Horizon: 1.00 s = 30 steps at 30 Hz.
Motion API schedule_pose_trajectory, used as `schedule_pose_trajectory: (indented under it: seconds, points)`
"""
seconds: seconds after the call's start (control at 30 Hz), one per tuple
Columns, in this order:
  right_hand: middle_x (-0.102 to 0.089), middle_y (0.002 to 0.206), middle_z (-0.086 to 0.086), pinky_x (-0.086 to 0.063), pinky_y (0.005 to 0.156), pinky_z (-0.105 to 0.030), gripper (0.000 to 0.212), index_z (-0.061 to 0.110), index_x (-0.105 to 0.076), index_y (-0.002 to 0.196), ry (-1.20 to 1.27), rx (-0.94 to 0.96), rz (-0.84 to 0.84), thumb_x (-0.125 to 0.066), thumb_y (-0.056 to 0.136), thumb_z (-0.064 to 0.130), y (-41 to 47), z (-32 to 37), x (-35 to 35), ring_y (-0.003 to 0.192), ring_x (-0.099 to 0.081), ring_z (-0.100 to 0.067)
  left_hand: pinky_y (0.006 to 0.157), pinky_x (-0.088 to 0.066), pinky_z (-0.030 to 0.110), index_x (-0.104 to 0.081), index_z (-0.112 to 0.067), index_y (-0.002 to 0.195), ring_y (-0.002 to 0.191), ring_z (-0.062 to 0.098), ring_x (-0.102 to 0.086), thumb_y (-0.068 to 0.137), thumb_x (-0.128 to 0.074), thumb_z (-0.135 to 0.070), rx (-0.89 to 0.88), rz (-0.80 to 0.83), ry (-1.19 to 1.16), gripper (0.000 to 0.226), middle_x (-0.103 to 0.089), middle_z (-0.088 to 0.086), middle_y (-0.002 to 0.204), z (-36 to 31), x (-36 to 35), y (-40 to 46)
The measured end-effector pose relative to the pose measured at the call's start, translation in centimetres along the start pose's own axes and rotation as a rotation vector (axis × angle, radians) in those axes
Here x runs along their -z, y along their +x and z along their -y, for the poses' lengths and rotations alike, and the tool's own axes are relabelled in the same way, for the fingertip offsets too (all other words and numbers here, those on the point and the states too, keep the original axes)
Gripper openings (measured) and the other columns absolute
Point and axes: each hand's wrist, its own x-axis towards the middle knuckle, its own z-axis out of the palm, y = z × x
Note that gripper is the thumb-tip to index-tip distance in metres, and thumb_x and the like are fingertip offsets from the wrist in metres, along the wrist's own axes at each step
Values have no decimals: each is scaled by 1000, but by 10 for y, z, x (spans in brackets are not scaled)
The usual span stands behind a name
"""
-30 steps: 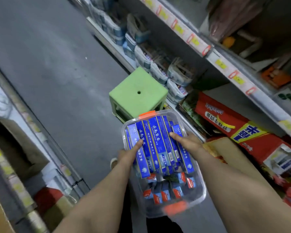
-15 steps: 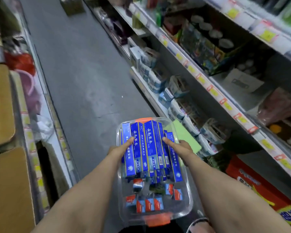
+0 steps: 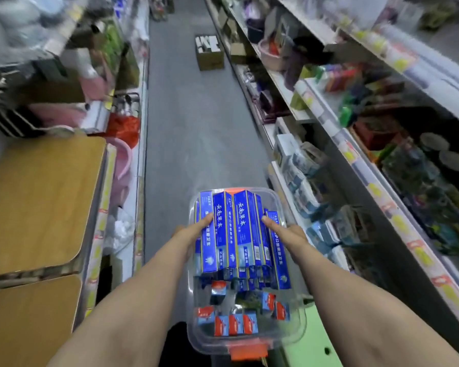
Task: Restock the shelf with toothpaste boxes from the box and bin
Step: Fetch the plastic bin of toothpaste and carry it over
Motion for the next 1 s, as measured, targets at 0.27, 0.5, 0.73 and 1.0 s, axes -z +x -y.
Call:
schedule_pose_trajectory:
  seconds: [0.27,0.5,0.73,1.0]
  points:
    - [-75,95,-8,-59,79,-37,104,4,-68,101,-90,10,19,-86,33,80,117,147,-58,85,-73,-24,62,-48,35,-63,-2,119,43,9,-66,86,-74,-43,39,41,-126,53,-75,5,75,-140,16,82]
    - [-77,96,-10,-58,77,-35,95,6,-68,106,-60,12,-1,-90,41,72,220,278,-107,86,-75,-24,39,-51,26,-63,1,123,57,14,-73,77,-84,-37,34,107,-165,63,-74,14,108,-280,28,205]
    - [-77,90,-10,-58,79,-39,104,7,-63,102,-51,91,-19,-86,30,79,324,406,-139,82,-75,-25,45,-56,32,-62,-5,118,69,21,-75,70,-88,-42,28,70,-119,66,-77,13,98,-423,21,310]
    - [-69,89,-7,-52,76,-33,90,8,-60,100,-87,68,-9,-85,47,75,488,553,-181,77,-67,-20,77,-61,47,-60,-8,119,85,32,-76,56,-92,-48,59,78,-149,82,-77,13,96,-582,-2,452]
